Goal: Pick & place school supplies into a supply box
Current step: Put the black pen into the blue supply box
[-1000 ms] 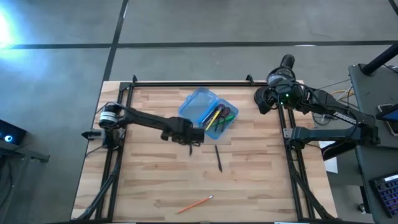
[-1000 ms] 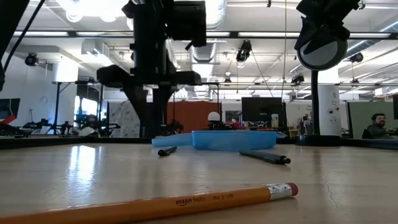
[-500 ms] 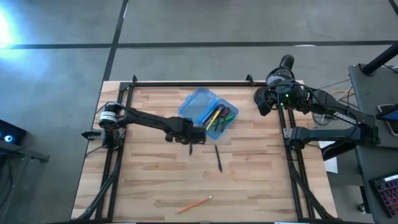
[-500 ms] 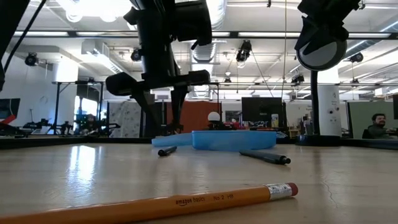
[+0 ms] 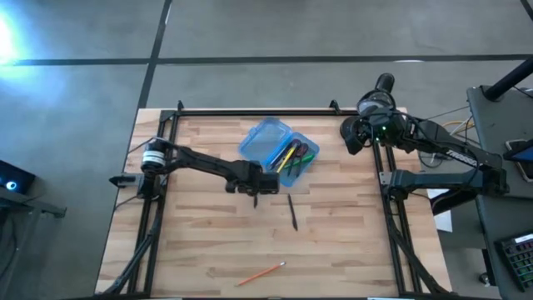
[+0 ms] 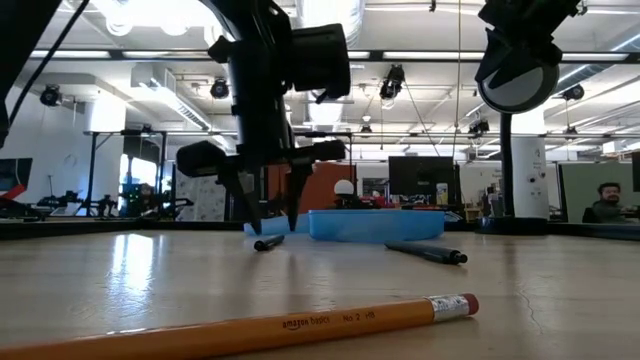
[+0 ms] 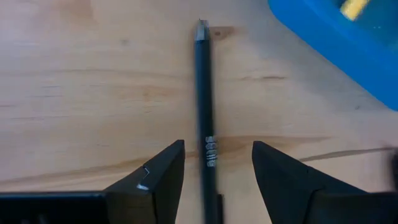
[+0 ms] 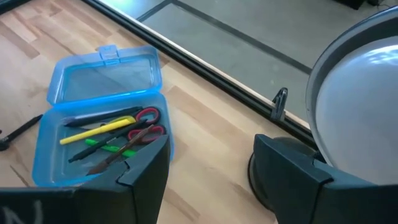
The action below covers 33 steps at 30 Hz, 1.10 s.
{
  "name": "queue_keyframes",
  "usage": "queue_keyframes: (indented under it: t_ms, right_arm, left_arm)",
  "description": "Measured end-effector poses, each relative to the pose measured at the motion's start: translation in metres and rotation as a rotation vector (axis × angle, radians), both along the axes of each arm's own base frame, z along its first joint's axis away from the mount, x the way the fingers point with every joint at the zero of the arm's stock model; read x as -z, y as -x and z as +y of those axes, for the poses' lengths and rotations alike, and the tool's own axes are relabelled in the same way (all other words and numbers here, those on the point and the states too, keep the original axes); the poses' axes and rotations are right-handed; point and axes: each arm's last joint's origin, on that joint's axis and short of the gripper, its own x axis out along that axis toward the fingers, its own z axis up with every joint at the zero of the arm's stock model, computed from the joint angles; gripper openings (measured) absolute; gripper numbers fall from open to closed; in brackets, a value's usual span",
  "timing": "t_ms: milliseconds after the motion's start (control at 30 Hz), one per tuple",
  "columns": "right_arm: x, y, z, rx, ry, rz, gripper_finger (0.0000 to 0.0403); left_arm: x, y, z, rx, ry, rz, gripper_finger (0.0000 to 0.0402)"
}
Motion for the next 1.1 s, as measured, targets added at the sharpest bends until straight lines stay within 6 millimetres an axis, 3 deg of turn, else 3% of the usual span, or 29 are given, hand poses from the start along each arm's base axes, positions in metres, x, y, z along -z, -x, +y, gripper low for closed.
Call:
queue_keyframes:
  t_ms: [567,733,933,1100]
  right_arm:
    - [0.0,0.0,0.0,0.0,0.001,0.0,0.0224]
    - [0.0,0.0,0.0,0.001,0.002,0.0,0.0224]
    - [0.0,0.0,0.0,0.003,0.008,0.006,0.0224]
    - [0.0,0.001,0.0,0.012,0.024,0.024,0.0224]
  left_arm:
    - [0.028,-0.004,0.0,0.035,0.004,0.083,0.0167]
    - [0.032,-0.003,0.003,0.047,0.017,0.108,0.0119]
    - [0.033,-0.002,0.012,0.056,0.024,0.13,0.0018]
    - [0.02,-0.002,0.017,0.076,0.021,0.104,0.0012]
